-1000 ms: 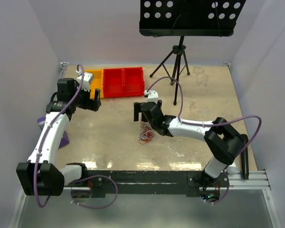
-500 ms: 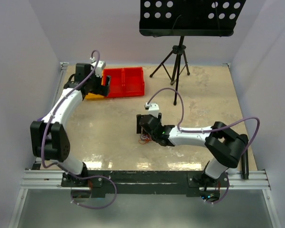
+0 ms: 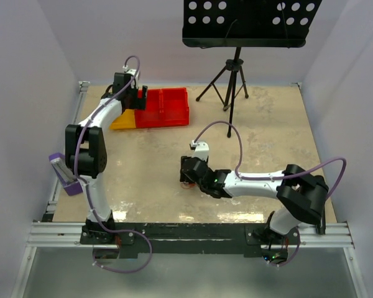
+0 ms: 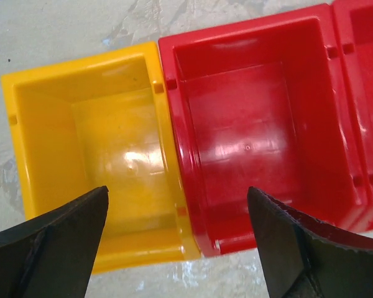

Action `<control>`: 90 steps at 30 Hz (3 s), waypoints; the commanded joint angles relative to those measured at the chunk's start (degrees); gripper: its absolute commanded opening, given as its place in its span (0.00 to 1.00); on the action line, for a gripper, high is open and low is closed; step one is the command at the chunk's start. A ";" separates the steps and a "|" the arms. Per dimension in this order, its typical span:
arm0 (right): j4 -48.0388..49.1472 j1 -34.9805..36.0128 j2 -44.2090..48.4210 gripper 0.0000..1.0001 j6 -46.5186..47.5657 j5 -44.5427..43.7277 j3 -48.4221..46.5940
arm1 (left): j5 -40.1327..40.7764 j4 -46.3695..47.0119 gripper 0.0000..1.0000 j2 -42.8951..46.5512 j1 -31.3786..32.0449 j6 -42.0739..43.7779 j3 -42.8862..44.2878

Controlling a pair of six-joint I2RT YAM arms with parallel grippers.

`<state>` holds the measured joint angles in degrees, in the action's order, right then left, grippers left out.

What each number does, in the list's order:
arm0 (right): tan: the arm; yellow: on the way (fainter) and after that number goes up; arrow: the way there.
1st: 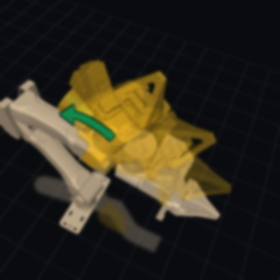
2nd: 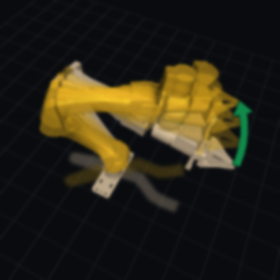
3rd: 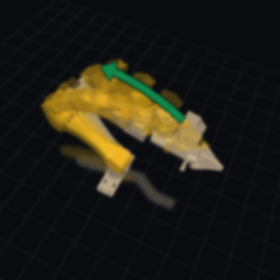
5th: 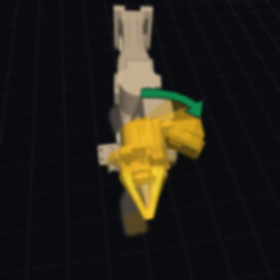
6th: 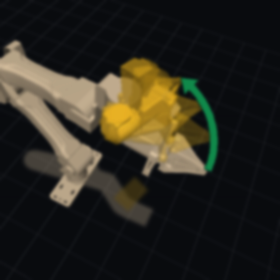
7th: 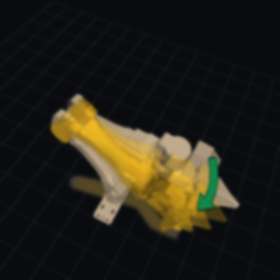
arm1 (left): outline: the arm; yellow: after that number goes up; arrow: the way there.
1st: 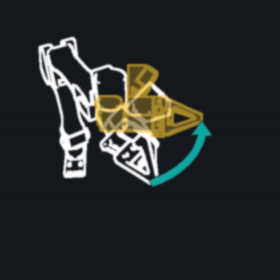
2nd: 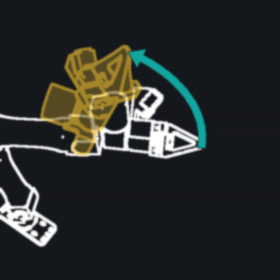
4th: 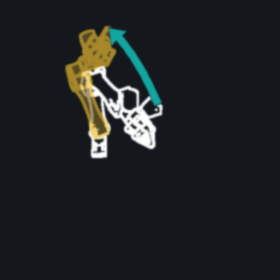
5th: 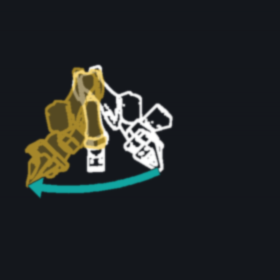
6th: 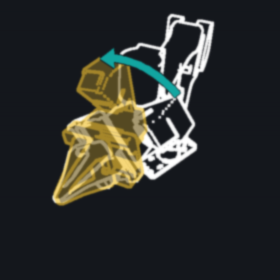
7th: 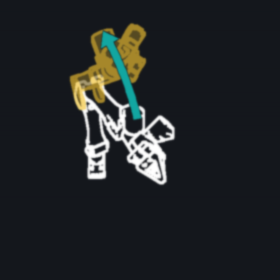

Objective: Untangle the cables

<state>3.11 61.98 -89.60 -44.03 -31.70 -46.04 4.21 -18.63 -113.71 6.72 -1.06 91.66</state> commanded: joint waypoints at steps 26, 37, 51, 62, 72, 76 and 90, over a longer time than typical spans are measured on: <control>-7.68 0.87 5.14 0.80 -1.85 -4.94 -7.39 | 4.41 8.17 0.16 9.10 2.50 0.53 -20.54; -1.81 -13.99 5.41 0.82 3.60 -0.46 -6.51 | 1.77 4.75 0.16 23.27 7.25 -2.54 -32.42; 3.47 -12.32 1.79 0.74 -0.79 6.74 0.76 | 5.10 3.69 0.16 16.86 9.36 -7.72 -30.05; 5.06 -0.28 -0.65 0.71 -8.26 7.79 3.86 | 3.71 3.69 0.09 13.07 9.54 -12.30 -27.32; 1.38 1.22 0.73 0.74 -6.42 8.51 -2.20 | -2.36 3.08 0.13 21.86 14.98 -13.18 -34.97; -6.26 0.69 6.62 0.77 -5.46 3.59 -4.84 | -3.94 1.94 0.20 22.04 15.25 -13.35 -34.88; -14.37 -10.38 5.59 0.70 -4.49 -2.57 -4.40 | -15.18 -5.17 1.00 24.68 15.16 -7.91 -30.67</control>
<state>-11.20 53.23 -80.58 -49.67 -31.70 -50.33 -5.28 -19.92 -91.24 21.93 -11.44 56.58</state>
